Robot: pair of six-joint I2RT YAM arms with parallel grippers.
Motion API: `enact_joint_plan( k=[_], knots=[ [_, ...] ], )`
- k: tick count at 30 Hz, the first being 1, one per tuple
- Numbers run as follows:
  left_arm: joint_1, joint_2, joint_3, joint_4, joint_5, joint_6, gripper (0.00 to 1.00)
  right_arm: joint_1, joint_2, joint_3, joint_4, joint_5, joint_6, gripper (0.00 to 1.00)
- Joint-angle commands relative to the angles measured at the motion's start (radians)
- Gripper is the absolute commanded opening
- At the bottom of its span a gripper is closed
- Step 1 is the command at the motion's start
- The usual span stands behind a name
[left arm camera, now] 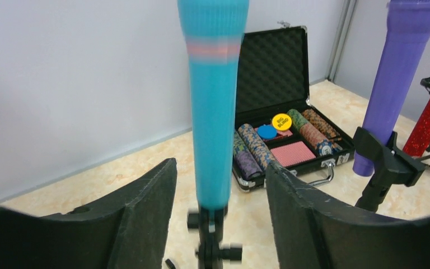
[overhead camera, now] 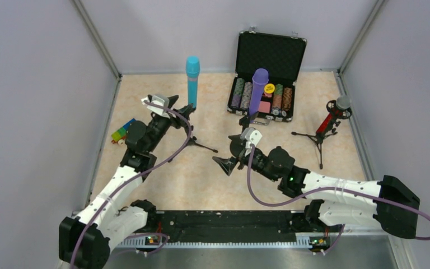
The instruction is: Attach the microphones to the stand
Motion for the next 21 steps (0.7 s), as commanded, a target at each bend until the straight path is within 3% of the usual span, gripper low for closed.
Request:
enact_joint_plan(
  k=[1, 5, 21],
  knots=[
    [0.005, -0.040, 0.010, 0.070, -0.004, 0.011, 0.70, 0.007, 0.004, 0.003, 0.053, 0.013, 0.010, 0.99],
    [0.005, -0.042, 0.033, 0.034, 0.001, 0.015, 0.76, 0.007, 0.004, 0.001, 0.054, 0.011, 0.009, 0.99],
    [0.004, -0.085, 0.025, -0.036, 0.001, 0.000, 0.82, 0.006, 0.011, 0.006, 0.052, 0.008, 0.009, 0.99]
  ],
)
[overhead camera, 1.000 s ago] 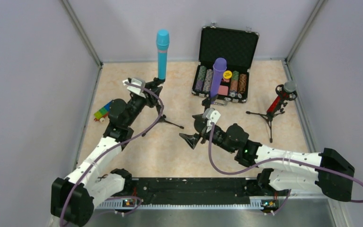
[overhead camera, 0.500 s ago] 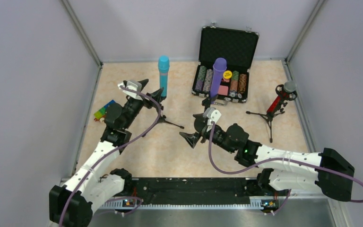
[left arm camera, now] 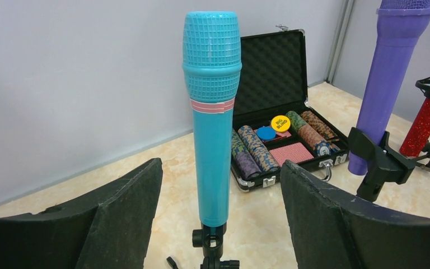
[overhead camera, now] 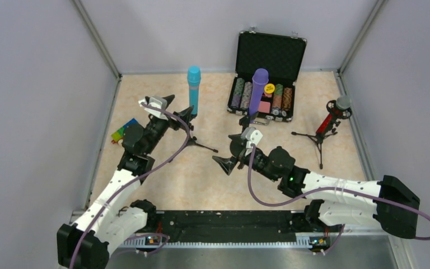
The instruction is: Attach the microphones to the stand
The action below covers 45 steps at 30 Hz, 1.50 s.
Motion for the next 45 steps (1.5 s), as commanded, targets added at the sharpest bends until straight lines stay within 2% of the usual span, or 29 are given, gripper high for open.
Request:
enact_joint_plan(
  k=[1, 6, 16, 23, 27, 33, 39, 45],
  knots=[
    [0.004, -0.037, 0.021, -0.018, -0.001, -0.010, 0.83, 0.006, 0.010, 0.008, 0.025, 0.005, 0.011, 0.99],
    [0.005, -0.073, -0.008, -0.101, -0.017, -0.060, 0.91, -0.001, 0.010, 0.027, -0.072, -0.012, 0.040, 0.99],
    [0.005, -0.157, -0.085, -0.304, -0.042, -0.206, 0.95, -0.077, -0.065, 0.009, -0.283, -0.117, 0.167, 0.99],
    [0.005, -0.210, -0.139, -0.391, -0.087, -0.293, 0.96, -0.151, -0.169, -0.074, -0.416, -0.029, 0.258, 0.99],
    [0.005, -0.238, -0.151, -0.445, -0.131, -0.314, 0.95, -0.232, -0.199, -0.096, -0.491, 0.003, 0.312, 0.99],
    [0.005, -0.240, -0.145, -0.534, -0.209, -0.331, 0.95, -0.411, -0.208, -0.129, -0.502, -0.119, 0.432, 0.99],
    [0.011, -0.186, -0.121, -0.598, -0.318, -0.290, 0.99, -0.506, -0.200, -0.086, -0.554, -0.116, 0.403, 0.99],
    [0.097, -0.123, -0.107, -0.573, -0.374, -0.267, 0.99, -0.657, -0.169, -0.048, -0.582, -0.134, 0.372, 0.99]
  ],
)
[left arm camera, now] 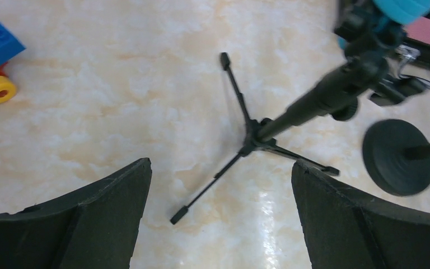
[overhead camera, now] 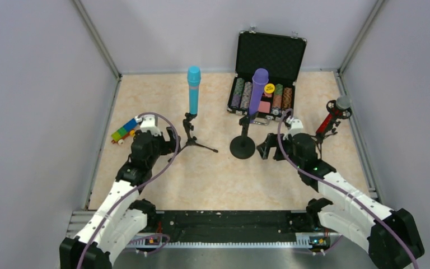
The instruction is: Attach the microphones to the stand
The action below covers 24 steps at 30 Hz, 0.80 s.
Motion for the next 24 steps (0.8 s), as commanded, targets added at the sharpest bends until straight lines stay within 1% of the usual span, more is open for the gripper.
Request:
enact_joint_plan(
  k=[1, 5, 7, 9, 11, 14, 16, 17, 19, 21, 23, 24],
  knots=[
    [0.072, 0.030, 0.040, 0.056, -0.061, 0.030, 0.99, -0.106, 0.027, 0.074, 0.008, -0.020, -0.036, 0.99],
    [0.132, 0.081, 0.039, 0.155, -0.053, 0.054, 0.99, -0.208, 0.124, 0.134, 0.022, -0.020, -0.087, 0.99],
    [0.158, 0.110, 0.033, 0.213, -0.069, 0.068, 0.99, -0.233, 0.167, 0.154, 0.048, -0.005, -0.128, 0.99],
    [0.182, 0.138, 0.016, 0.266, -0.072, 0.110, 0.99, -0.237, 0.198, 0.149, 0.105, 0.062, -0.182, 0.99],
    [0.190, 0.162, -0.011, 0.330, -0.118, 0.149, 0.99, -0.238, 0.218, 0.127, 0.162, 0.124, -0.236, 0.99],
    [0.205, 0.189, -0.088, 0.481, -0.176, 0.201, 0.99, -0.239, 0.235, 0.070, 0.263, 0.203, -0.316, 0.99],
    [0.209, 0.208, -0.162, 0.623, -0.209, 0.230, 0.99, -0.239, 0.235, 0.014, 0.359, 0.244, -0.369, 0.99],
    [0.210, 0.218, -0.197, 0.693, -0.202, 0.259, 0.99, -0.239, 0.234, -0.025, 0.426, 0.246, -0.396, 0.99],
    [0.210, 0.248, -0.260, 0.808, -0.195, 0.281, 0.99, -0.241, 0.240, -0.117, 0.591, 0.230, -0.460, 0.99],
    [0.210, 0.301, -0.301, 0.893, -0.219, 0.283, 0.99, -0.240, 0.274, -0.207, 0.808, 0.252, -0.490, 0.99],
    [0.210, 0.362, -0.316, 0.980, -0.215, 0.302, 0.99, -0.242, 0.288, -0.204, 0.815, 0.238, -0.505, 0.99],
    [0.210, 0.370, -0.304, 0.965, -0.186, 0.332, 0.99, -0.244, 0.304, -0.206, 0.841, 0.240, -0.506, 0.99]
  ],
)
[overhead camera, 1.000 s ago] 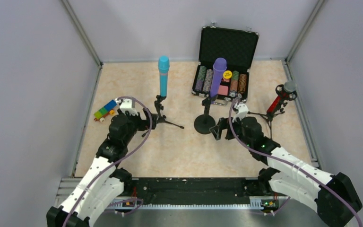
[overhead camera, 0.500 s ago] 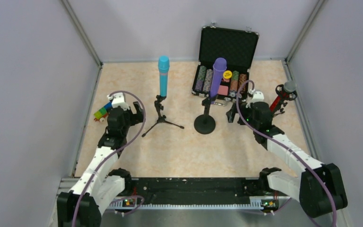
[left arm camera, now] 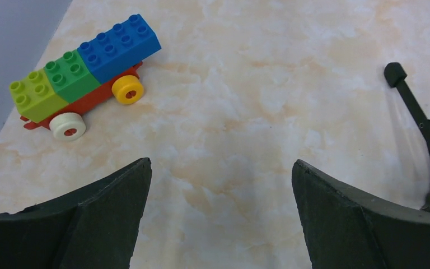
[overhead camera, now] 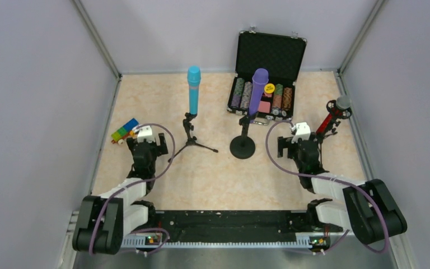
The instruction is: Attach the microphones to the stand
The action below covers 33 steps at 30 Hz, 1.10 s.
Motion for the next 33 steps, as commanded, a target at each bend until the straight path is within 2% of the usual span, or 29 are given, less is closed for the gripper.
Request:
enact_joint_plan(
  k=[1, 4, 6, 10, 14, 18, 21, 22, 24, 27, 28, 31, 33],
  knots=[
    [0.005, 0.066, 0.010, 0.244, 0.023, 0.107, 0.99, -0.011, 0.054, -0.009, 0.306, 0.033, -0.089, 0.99],
    [0.010, 0.141, 0.002, 0.380, 0.012, 0.156, 0.99, -0.012, 0.105, 0.015, 0.329, 0.067, -0.099, 0.99],
    [0.019, 0.159, 0.044, 0.322, 0.024, 0.142, 0.99, -0.021, 0.126, 0.023, 0.341, 0.074, -0.119, 0.99],
    [0.030, 0.179, 0.085, 0.250, 0.160, 0.180, 0.99, -0.069, 0.119, -0.029, 0.464, 0.017, -0.137, 0.99],
    [0.036, 0.151, 0.049, 0.288, 0.219, 0.186, 0.99, -0.171, 0.125, -0.089, 0.571, -0.105, -0.072, 0.99],
    [0.051, 0.159, 0.062, 0.275, 0.213, 0.167, 0.99, -0.190, 0.308, -0.116, 0.819, -0.093, -0.064, 0.98],
    [0.052, 0.155, 0.056, 0.284, 0.211, 0.162, 0.99, -0.190, 0.267, -0.083, 0.688, -0.089, -0.060, 0.96],
    [0.052, 0.151, 0.041, 0.313, 0.208, 0.140, 0.99, -0.190, 0.285, -0.074, 0.699, -0.094, -0.062, 0.94],
    [0.053, 0.161, -0.022, 0.487, 0.281, 0.136, 0.99, -0.190, 0.288, -0.070, 0.695, -0.083, -0.060, 0.94],
    [0.061, 0.208, -0.016, 0.486, 0.314, 0.131, 0.99, -0.190, 0.296, -0.074, 0.713, -0.086, -0.061, 0.95],
    [0.069, 0.256, -0.023, 0.538, 0.324, 0.126, 0.99, -0.189, 0.290, -0.074, 0.702, -0.089, -0.062, 0.97],
    [0.079, 0.441, -0.050, 0.839, 0.335, 0.118, 0.99, -0.190, 0.294, -0.076, 0.713, -0.090, -0.063, 0.99],
    [0.104, 0.398, -0.036, 0.732, 0.292, 0.084, 0.99, -0.190, 0.293, -0.073, 0.707, -0.089, -0.063, 0.99]
  ],
)
